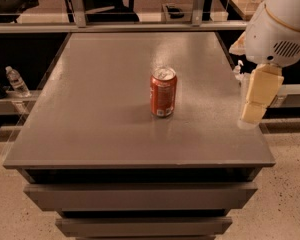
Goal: Move redbull can near orange can
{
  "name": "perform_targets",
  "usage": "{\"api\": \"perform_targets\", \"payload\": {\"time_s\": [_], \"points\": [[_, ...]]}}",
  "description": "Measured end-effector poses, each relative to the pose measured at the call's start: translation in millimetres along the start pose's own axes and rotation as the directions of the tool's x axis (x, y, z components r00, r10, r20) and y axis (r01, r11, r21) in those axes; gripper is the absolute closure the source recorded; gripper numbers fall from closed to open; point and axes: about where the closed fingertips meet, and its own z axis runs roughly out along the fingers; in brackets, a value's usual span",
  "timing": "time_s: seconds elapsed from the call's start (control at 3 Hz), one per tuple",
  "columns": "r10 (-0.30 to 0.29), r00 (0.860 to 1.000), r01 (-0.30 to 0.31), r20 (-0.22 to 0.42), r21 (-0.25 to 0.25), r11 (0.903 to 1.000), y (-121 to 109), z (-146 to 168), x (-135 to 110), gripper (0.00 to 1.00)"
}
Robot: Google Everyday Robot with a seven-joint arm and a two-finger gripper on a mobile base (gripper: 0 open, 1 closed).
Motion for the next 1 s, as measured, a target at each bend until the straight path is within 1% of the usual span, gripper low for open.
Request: {"api": "perform_targets", "payload": {"time_s": [0.33, 0.67, 1.0], "points": [[0.015, 1.000, -0.015, -0.013, -0.027, 0.9995, -19.8, 15.0, -8.1, 0.00], [0.056, 0.997, -0.058, -0.049, -0.049, 0.9971, -49.9, 37.5, -8.6, 0.00], [0.071, 0.995, -0.074, -0.066, -0.047, 0.9962, -78.0, 54.0, -7.6, 0.00]]}}
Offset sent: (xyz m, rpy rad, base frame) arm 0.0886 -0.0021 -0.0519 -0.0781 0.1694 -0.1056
